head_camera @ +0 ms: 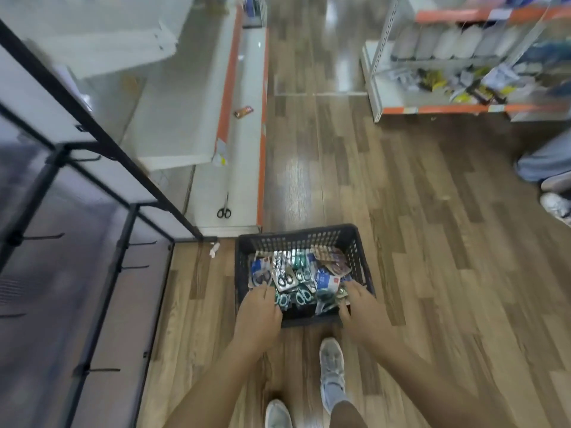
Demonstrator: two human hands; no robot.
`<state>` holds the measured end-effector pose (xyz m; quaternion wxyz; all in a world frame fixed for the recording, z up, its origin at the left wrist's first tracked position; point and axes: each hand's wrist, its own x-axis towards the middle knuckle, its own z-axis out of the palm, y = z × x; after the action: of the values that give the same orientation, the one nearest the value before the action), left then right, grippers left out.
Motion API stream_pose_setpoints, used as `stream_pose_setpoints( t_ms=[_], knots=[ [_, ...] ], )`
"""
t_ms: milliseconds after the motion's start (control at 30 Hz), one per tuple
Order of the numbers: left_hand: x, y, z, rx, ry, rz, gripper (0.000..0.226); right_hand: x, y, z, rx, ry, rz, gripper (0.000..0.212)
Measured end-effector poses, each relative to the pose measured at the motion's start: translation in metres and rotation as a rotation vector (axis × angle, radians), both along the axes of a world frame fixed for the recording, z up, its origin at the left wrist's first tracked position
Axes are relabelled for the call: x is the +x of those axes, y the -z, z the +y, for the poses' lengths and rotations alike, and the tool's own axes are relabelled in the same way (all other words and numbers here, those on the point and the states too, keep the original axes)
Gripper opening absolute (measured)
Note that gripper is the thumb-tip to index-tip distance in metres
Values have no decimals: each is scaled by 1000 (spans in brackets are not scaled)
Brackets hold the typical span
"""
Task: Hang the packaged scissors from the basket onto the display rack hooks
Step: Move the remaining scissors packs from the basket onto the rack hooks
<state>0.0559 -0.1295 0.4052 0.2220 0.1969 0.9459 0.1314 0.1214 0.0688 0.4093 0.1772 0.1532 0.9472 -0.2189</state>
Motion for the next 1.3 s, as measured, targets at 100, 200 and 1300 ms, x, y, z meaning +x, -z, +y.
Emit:
stream_pose_setpoints(
  t_ms=[100,200,1300],
  knots=[
    [-3,39,12,-77,-11,-89,41,-4,48,19,-28,20,-99,51],
    [-15,79,23,-141,-15,-169,42,-14,96,38,-40,21,-176,53],
    [-129,555,105,-185,-459,-13,67,-211,554,120,207,-218,40,78]
  ],
)
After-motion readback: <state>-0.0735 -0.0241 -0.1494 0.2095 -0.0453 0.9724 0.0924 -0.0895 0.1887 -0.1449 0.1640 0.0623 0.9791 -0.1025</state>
